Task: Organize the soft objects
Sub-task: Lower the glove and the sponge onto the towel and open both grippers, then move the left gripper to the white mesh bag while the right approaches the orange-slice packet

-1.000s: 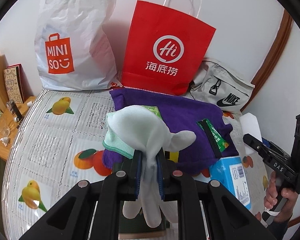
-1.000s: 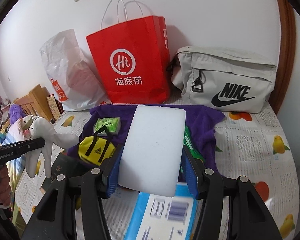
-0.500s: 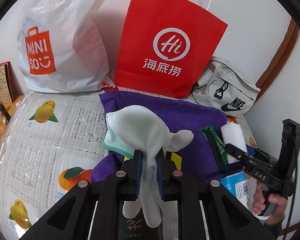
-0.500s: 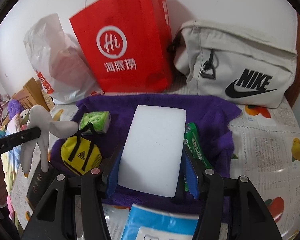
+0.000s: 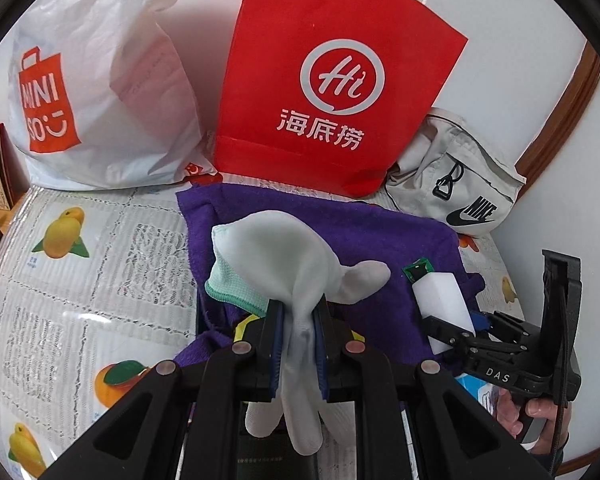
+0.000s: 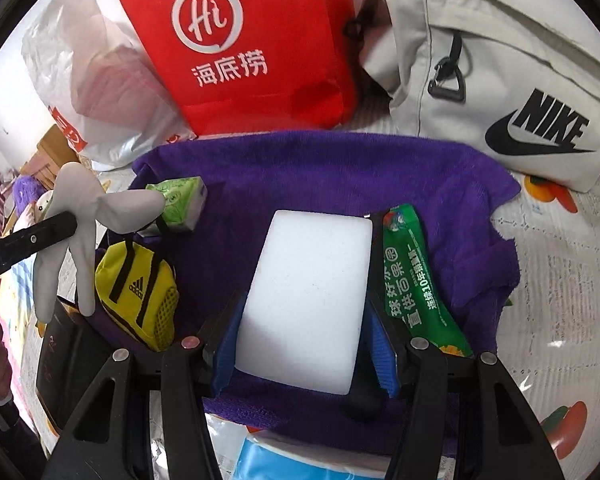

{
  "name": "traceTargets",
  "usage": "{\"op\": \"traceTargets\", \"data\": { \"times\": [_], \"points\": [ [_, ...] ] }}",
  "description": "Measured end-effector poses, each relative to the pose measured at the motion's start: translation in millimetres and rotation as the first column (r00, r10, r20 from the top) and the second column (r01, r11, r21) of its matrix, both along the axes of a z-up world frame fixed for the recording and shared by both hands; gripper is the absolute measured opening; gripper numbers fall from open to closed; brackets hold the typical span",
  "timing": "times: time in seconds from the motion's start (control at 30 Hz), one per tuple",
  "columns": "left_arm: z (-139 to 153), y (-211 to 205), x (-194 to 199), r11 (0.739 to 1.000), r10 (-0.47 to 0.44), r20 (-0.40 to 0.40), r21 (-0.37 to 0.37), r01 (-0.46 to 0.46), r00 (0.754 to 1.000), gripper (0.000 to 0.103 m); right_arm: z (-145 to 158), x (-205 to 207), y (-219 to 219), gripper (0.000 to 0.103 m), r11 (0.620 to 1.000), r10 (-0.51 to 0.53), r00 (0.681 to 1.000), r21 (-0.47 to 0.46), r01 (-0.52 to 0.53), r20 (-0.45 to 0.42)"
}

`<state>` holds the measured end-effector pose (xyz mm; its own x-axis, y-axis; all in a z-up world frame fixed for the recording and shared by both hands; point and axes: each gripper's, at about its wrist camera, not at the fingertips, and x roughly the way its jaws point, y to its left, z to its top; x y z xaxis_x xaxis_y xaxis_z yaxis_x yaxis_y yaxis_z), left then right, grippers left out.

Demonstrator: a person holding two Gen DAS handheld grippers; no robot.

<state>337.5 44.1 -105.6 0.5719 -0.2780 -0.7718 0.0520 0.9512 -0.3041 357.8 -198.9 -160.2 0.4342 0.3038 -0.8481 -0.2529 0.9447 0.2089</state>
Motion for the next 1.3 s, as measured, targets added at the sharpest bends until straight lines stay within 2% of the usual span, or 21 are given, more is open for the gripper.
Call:
{"op": "traceTargets", "data": {
  "times": [0.33,0.57,0.7,0.8,0.87,0.93,0.97,1.13,1.2,1.3],
  "points": [
    [-5.0,-14.5,15.1,0.999,-0.028,-0.009,-0.038,0.028,1.000,0.014,-1.7,1.5,1.6,0.064,1.000,0.011,1.000,-0.020,-0.012,-0.006],
    [-10.5,-29.5,28.3,0.998,-0.050,-0.004,-0.036,0.050,0.999,0.014,14.7,-12.0,-15.0,0.065,0.999,-0.035,0.998,-0.026,0.036,0.052],
    [-21.5,-34.5,34.7,0.997,-0.057,-0.026,-0.048,0.056,0.998,0.014,24.8,-21.6,-23.3,0.065,0.994,-0.076,0.991,-0.071,0.084,0.109],
    [-26.7,-40.6,37.1,0.997,-0.072,-0.039,-0.026,0.071,0.997,0.014,28.9,-27.1,-25.6,0.065,0.991,-0.084,0.988,-0.091,0.096,0.133],
    [-26.1,-44.1,36.2,0.996,-0.085,-0.030,-0.013,0.085,0.996,0.015,32.7,-33.1,-31.6,0.065,0.991,-0.103,0.983,-0.065,0.114,0.152],
    [-25.2,-47.0,35.0,0.996,-0.094,-0.028,0.010,0.094,0.995,0.018,33.4,-36.8,-35.1,0.065,0.993,-0.109,0.984,-0.036,0.115,0.142],
    [-24.3,-48.3,34.1,0.995,-0.093,-0.027,0.028,0.093,0.995,0.023,34.0,-38.7,-37.3,0.065,0.992,-0.117,0.984,-0.022,0.121,0.135],
    [-19.4,-47.1,25.2,0.994,-0.091,-0.028,0.062,0.093,0.995,0.057,35.4,-54.6,-37.6,0.065,0.992,-0.123,0.985,-0.002,0.124,0.124],
    [-14.6,-45.3,16.5,0.993,-0.079,-0.015,0.088,0.080,0.997,0.059,38.5,-63.3,-36.6,0.065,0.992,-0.123,0.984,-0.003,0.125,0.132],
    [-9.5,-40.8,5.1,0.994,-0.070,-0.019,0.084,0.071,0.997,0.060,43.1,-76.9,-35.7,0.065,0.993,-0.114,0.984,-0.002,0.115,0.139]
  ]
}}
